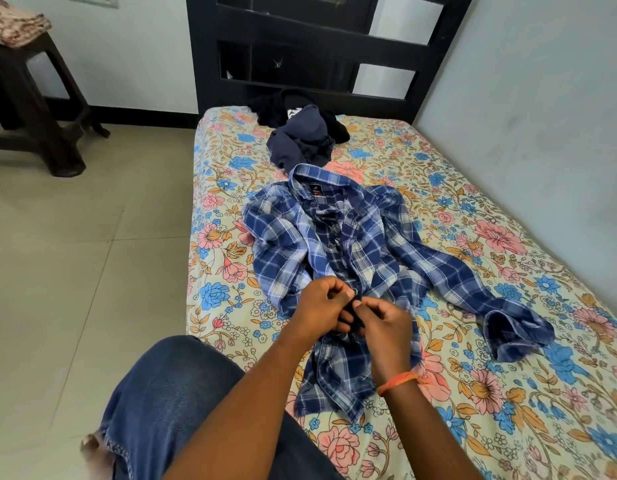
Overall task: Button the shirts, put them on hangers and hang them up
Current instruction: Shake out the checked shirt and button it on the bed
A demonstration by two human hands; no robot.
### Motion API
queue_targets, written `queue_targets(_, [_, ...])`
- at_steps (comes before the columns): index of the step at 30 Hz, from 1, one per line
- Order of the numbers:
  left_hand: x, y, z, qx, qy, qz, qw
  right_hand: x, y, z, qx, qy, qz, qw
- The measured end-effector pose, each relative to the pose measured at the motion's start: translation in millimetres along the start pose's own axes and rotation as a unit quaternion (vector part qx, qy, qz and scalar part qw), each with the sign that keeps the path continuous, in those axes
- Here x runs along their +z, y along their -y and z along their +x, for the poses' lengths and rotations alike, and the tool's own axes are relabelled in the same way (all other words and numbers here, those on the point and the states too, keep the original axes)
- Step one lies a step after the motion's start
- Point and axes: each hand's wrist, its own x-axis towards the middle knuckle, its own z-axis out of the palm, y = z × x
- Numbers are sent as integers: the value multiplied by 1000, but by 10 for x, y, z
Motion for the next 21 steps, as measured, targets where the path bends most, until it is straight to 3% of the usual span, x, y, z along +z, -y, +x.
queue_targets(4, [18,8,-29,20,4,55,998,9,24,37,5,-51,11,999])
queue_targets(12, [6,22,-29,38,16,88,995,55,-36,72,-56,5,-94,994])
queue_targets(21, [12,15,-18,20,4,74,997,26,-10,17,-48,4,-29,998])
